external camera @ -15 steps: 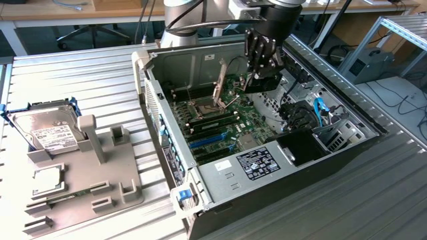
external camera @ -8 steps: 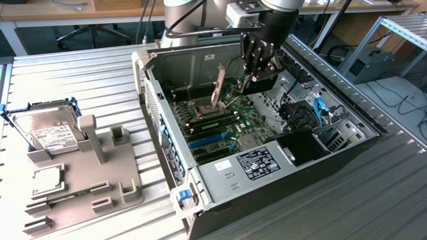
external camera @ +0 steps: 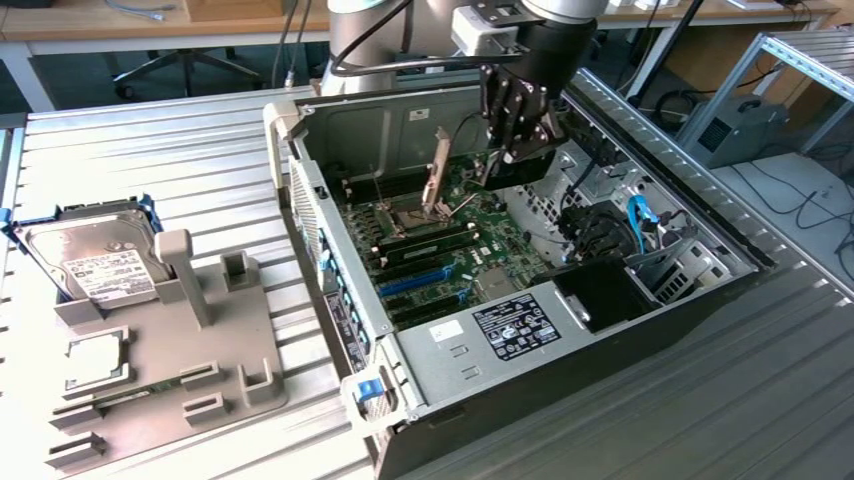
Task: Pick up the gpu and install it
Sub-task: 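Insert the gpu into the slot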
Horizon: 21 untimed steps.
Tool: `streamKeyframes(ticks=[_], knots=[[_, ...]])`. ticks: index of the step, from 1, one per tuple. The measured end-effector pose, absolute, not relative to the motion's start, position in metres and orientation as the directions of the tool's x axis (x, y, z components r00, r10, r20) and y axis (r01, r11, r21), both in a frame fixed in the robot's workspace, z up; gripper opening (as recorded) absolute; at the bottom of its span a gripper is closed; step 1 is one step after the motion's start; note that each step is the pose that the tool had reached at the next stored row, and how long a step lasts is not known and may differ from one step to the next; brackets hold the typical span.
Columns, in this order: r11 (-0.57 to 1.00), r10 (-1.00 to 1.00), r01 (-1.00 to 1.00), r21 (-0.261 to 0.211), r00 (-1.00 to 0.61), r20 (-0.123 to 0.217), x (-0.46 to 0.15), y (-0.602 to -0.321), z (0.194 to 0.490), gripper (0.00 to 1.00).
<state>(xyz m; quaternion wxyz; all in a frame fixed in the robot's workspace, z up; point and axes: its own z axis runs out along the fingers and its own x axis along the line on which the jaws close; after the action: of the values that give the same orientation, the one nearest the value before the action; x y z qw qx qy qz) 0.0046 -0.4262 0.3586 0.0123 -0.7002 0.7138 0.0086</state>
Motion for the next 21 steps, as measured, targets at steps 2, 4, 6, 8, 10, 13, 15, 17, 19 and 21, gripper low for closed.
streamKeyframes(ticks=[2, 4, 6, 8, 10, 13, 15, 17, 19, 21], knots=[[0.019, -0.999, -1.0, -0.005, -0.019, -0.03, 0.0041, -0.4262, 0.3586, 0.27], [0.019, -0.999, -1.0, -0.005, -0.019, -0.03, 0.0035, -0.4262, 0.3585, 0.27], [0.019, -0.999, -1.0, -0.005, -0.019, -0.03, 0.0029, -0.4262, 0.3583, 0.27], [0.019, -0.999, -1.0, -0.005, -0.019, -0.03, 0.0021, -0.4262, 0.3583, 0.27], [0.019, -0.999, -1.0, -0.005, -0.019, -0.03, 0.0016, -0.4262, 0.3581, 0.27], [0.019, -0.999, -1.0, -0.005, -0.019, -0.03, 0.0002, -0.4262, 0.3578, 0.27], [0.019, -0.999, -1.0, -0.005, -0.019, -0.03, -0.001, -0.4263, 0.3576, 0.27], [0.019, -0.999, -1.0, -0.005, -0.019, -0.03, -0.0021, -0.4264, 0.3574, 0.27], [0.019, -0.999, -1.0, -0.005, -0.019, -0.03, -0.0034, -0.4265, 0.3571, 0.27], [0.019, -0.999, -1.0, -0.005, -0.019, -0.03, -0.0047, -0.4266, 0.3567, 0.27]])
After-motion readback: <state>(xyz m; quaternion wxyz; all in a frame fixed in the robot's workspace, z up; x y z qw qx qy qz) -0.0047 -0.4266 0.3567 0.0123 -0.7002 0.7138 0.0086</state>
